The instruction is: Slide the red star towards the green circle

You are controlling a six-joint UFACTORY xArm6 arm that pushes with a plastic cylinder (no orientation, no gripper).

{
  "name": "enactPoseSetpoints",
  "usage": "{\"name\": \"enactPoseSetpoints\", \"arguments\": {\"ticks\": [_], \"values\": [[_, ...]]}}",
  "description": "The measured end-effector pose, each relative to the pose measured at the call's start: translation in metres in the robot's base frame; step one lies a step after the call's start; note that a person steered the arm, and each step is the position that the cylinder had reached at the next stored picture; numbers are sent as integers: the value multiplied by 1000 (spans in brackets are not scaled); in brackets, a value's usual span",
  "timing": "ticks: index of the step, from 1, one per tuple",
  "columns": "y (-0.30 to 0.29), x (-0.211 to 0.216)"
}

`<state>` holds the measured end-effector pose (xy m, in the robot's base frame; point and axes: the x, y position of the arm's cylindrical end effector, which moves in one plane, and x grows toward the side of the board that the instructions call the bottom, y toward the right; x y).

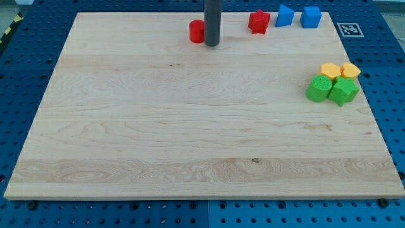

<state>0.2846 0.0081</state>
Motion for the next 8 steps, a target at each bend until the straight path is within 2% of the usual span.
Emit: {"name": "enactPoseSetpoints", "arguments": {"ticks": [3,4,6,8], "values": [[-11,-81],[-2,-92],[93,-93],[109,-31]]}}
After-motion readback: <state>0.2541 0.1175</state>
